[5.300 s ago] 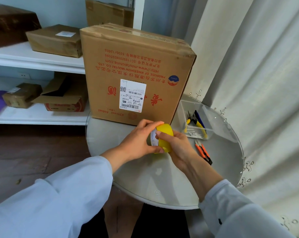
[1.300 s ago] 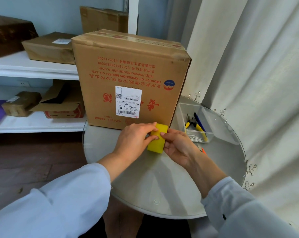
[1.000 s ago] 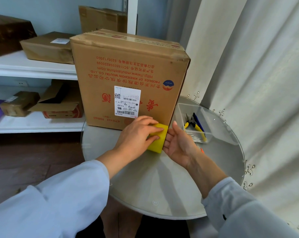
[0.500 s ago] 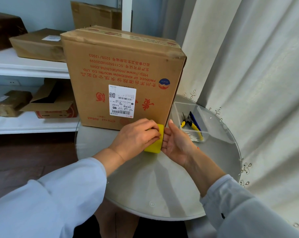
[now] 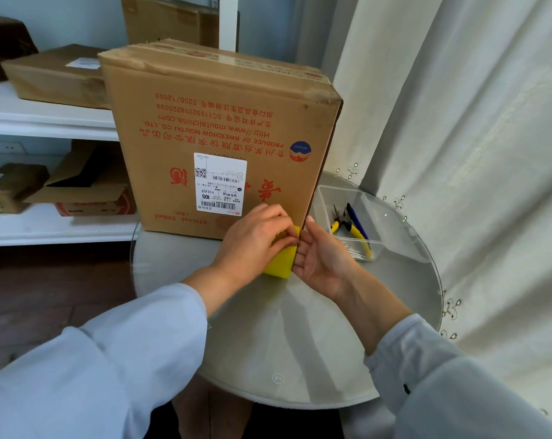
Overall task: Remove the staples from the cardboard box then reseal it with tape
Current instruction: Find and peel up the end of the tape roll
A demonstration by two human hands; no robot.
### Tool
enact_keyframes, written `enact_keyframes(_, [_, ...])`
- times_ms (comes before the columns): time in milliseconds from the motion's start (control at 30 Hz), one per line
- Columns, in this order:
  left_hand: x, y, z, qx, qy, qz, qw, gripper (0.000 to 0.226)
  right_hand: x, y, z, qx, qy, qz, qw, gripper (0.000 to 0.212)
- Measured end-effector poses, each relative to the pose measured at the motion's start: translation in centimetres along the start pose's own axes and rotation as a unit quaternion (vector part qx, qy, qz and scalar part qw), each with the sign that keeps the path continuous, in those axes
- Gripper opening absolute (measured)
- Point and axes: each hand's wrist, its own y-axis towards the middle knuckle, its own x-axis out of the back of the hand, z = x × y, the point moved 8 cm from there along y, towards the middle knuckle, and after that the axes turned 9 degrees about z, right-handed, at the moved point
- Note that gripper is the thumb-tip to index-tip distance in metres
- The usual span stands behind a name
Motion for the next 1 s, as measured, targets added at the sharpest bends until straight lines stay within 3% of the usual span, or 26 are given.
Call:
enact_keyframes(267, [-0.6,1.2,0.0,-0.002,0.061,0.069,0.996,0.013,0.1,-0.1,0.2,0.000,-0.006,-0.006,1.000,0.037])
enact_keyframes(400, [-1.5,1.3,0.7,0.036,0.034,0.111,0.993,0.018,-0.2,-0.5,-0.5,0.011,-0.063,-0.004,0.998,0.021])
enact_keyframes(600, [-2.7,1.3,2.2,0.115,-0.058,0.166,0.978,0.015,-0.4,-1.2,-0.6,0.080,-0.116,0.031,0.990,0.025])
enact_keyframes(833, [-1.3,1.0,2.3,0.150,-0.111,0.133,0.973,0.008,-0.1,-1.8,1.2,0.094,-0.278,-0.016,0.956,0.029])
enact_keyframes(1000, [0.6,0.6,0.8,0.105,-0.023,0.095,0.990,0.017,-0.3,-2.2,1.8,0.089,-0.341,-0.022,0.936,0.024])
